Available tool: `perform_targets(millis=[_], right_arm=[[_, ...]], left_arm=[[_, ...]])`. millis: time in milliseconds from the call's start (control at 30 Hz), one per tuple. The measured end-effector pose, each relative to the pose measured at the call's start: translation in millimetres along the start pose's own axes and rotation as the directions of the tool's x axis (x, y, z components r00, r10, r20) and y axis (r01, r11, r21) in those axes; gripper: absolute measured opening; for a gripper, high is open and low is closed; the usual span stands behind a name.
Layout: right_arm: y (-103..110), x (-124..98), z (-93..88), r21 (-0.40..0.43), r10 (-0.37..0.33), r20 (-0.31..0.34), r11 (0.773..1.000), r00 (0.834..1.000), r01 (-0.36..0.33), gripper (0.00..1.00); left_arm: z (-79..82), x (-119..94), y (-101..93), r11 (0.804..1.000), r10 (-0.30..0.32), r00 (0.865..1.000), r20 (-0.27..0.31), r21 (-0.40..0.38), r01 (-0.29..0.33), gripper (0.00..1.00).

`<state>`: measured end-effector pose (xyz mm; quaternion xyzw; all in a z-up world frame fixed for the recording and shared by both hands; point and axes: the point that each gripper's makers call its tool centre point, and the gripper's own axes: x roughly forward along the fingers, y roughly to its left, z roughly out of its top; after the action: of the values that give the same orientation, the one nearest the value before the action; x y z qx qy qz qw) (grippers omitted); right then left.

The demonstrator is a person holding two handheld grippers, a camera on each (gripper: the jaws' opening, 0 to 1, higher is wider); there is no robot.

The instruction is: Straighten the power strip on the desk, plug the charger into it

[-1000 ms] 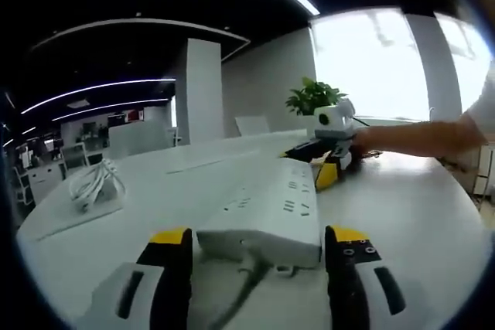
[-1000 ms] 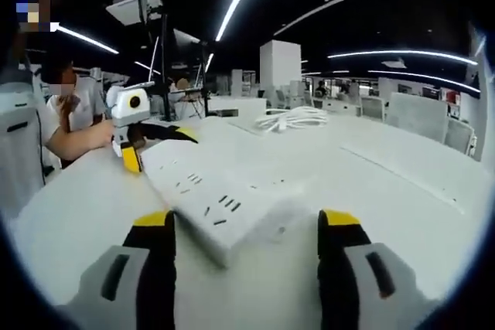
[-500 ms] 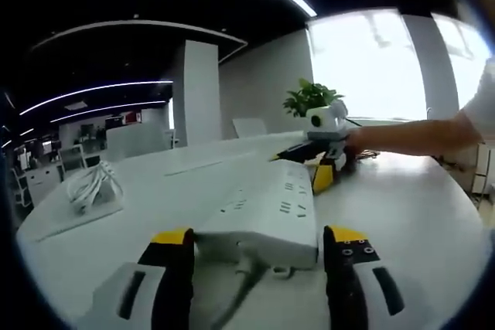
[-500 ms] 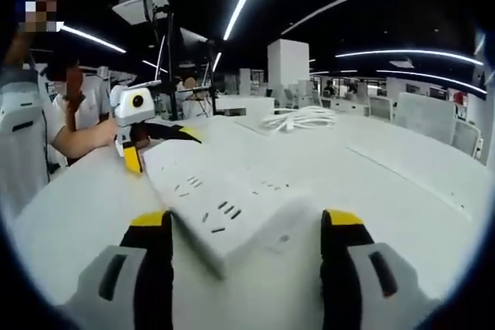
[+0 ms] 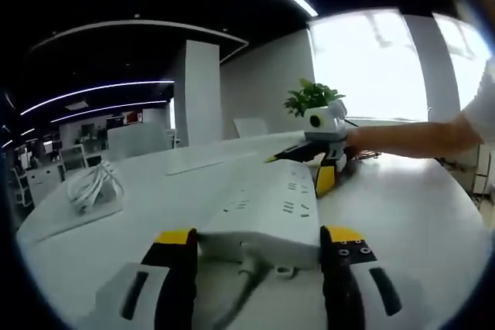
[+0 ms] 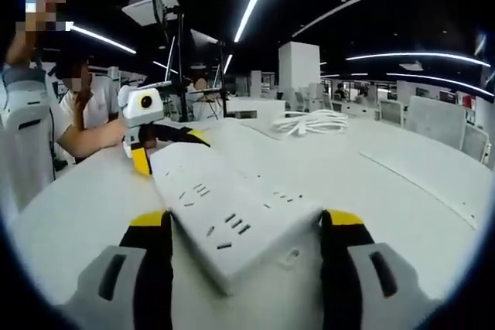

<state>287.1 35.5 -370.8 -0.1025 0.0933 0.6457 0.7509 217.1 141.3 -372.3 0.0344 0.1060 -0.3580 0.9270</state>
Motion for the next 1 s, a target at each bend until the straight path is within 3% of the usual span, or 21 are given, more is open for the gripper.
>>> perform_targets(millis=[467,1000], right_arm=[[0.7,-1.9,-0.3,0.006,-0.019,0.009,1.0,1.0,0.018,0.77],[8.7,-6.8,-2.2,0.018,-0.069,0.006,0.997,0.998,0.069,0.77]], left_arm=[[0.1,1.7,0.1,1.0,-0.016,1.0,-0.011,0.0,0.016,0.66],[-0.1,1.0,-0.3,0.996,-0.084,0.996,-0.026,-0.005,0.084,0.66]])
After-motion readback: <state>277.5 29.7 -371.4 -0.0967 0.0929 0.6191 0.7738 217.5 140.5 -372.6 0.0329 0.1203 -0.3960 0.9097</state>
